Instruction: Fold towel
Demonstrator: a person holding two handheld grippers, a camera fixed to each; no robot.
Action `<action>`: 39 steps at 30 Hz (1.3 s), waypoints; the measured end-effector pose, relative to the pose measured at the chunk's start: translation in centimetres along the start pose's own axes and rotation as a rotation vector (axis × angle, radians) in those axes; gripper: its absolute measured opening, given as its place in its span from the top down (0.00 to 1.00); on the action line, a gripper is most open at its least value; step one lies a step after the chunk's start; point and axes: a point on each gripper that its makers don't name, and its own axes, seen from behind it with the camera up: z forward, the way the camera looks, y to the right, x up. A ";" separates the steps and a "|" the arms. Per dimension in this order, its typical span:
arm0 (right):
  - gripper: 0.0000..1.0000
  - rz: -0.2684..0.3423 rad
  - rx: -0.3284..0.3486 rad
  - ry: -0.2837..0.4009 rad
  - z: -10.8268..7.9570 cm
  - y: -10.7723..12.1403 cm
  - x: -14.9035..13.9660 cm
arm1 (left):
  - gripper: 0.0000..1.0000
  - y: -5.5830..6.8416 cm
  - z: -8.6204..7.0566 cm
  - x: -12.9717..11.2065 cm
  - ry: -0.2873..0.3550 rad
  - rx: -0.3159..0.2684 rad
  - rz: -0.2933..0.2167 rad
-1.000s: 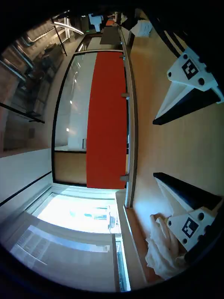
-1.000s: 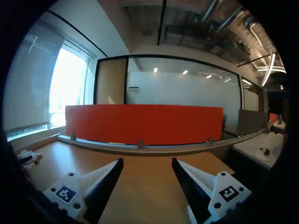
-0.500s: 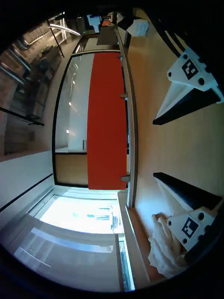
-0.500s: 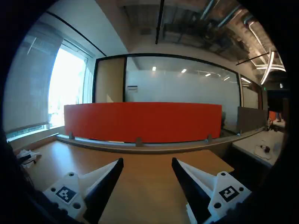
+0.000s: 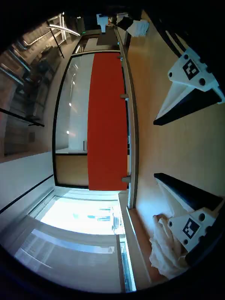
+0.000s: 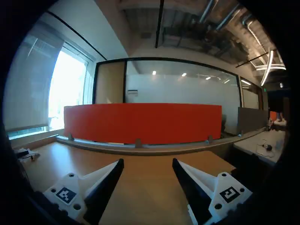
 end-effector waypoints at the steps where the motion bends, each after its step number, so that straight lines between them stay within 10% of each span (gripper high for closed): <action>1: 0.00 0.001 0.000 0.001 -0.1 0.0 -0.4 | 0.06 0.0 0.0 0.0 0.000 0.000 0.000; 39: 0.00 0.038 -0.006 0.008 -1.9 1.0 -9.0 | 0.06 0.0 0.1 -0.1 0.002 -0.002 0.001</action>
